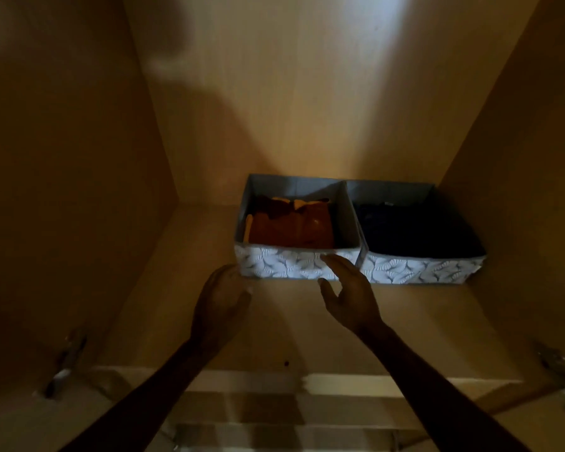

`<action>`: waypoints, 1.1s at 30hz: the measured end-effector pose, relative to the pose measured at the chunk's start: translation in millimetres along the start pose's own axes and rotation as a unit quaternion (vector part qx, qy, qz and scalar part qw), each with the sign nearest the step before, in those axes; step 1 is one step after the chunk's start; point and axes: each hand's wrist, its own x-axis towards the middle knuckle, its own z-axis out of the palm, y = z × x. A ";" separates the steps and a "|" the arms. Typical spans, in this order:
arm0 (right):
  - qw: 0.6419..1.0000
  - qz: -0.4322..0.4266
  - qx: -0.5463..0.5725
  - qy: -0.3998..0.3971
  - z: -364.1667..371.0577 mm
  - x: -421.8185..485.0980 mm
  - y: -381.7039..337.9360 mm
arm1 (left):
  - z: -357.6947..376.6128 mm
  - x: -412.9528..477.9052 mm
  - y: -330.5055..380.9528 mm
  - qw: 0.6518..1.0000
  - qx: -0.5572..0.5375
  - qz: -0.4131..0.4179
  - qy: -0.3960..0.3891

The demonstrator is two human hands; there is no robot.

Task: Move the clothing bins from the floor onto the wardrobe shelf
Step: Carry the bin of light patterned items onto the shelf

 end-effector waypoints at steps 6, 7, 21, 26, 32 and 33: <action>0.977 0.136 0.161 -0.041 29.6 -67.7 -35.1 | -12.8 -92.1 -7.5 0.975 -0.164 -0.132 0.069; 0.972 0.137 0.182 -0.063 36.1 -80.3 -39.1 | -13.7 -110.5 -10.1 0.970 -0.171 -0.152 0.078; 0.849 0.009 0.275 -0.452 64.9 -198.5 -69.9 | 5.9 -361.1 41.7 0.847 -0.161 -0.412 0.295; 0.789 -0.042 0.259 -0.556 65.9 -262.2 -92.9 | 30.8 -452.5 90.6 0.776 -0.148 -0.473 0.391; 0.703 -0.166 0.224 -0.654 46.7 -345.8 -133.9 | 59.3 -570.9 149.6 0.663 -0.112 -0.531 0.515; 0.687 -0.186 0.222 -0.667 43.0 -360.9 -140.8 | 65.5 -589.9 158.8 0.642 -0.110 -0.538 0.535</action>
